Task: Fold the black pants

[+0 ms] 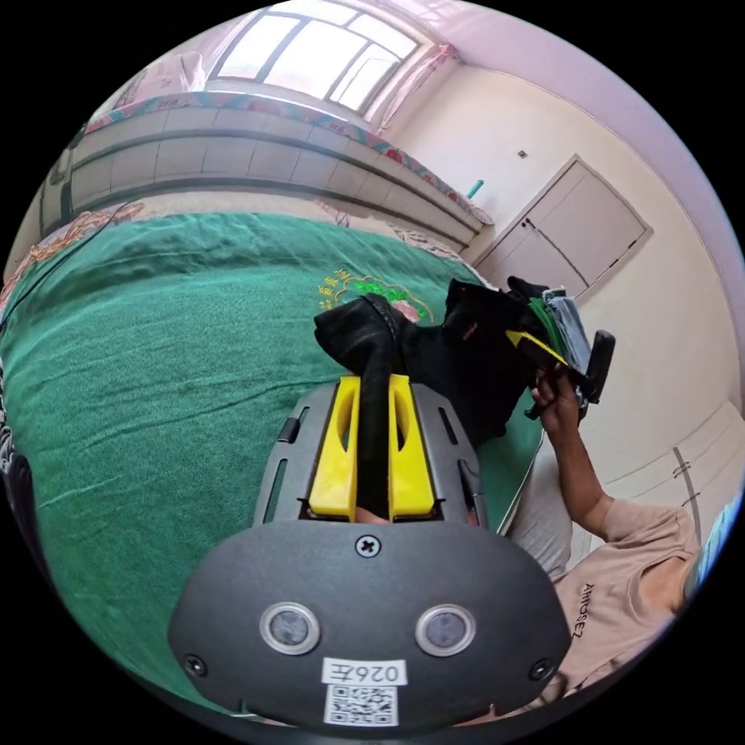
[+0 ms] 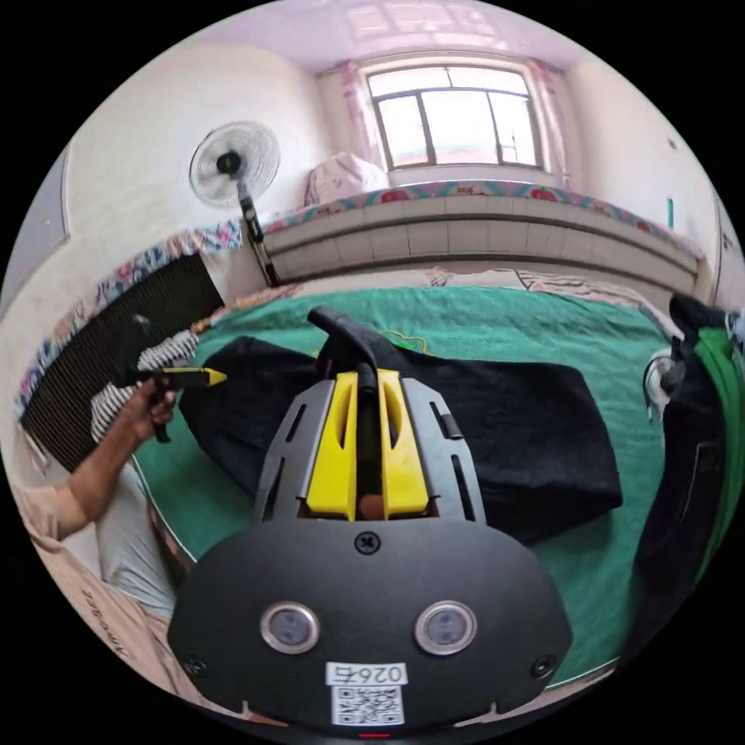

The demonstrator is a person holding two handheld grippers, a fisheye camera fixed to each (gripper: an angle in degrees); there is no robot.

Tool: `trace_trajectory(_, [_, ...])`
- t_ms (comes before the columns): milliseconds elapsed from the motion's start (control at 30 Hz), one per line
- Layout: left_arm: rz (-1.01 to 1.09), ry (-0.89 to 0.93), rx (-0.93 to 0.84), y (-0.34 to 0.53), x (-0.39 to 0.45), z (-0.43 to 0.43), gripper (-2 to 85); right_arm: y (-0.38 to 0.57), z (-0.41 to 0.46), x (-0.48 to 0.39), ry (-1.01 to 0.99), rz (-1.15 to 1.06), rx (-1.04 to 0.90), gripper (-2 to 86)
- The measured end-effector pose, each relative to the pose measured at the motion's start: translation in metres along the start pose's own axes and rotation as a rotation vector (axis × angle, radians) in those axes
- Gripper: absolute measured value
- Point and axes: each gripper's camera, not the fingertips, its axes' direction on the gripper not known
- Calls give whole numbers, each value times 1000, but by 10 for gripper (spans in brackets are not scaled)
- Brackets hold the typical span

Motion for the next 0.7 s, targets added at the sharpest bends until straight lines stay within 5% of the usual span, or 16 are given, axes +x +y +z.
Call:
trace_trajectory(167, [-61,-47,249,14,-28,-120,58,26,-59,32,-169,216,236,-2])
trace_trajectory(367, [-117,-215,453,59,-62,-235,54,21,-84,11,-321,103,311,-4])
trace_trajectory(533, [-167,-299,330,66,-88,-250,35,12,-51,4,-244,31,155,-7])
trace_trajectory(700, [-236,-337,286,72,-112,-264,19,32,-34,69,-362,390,171,-12])
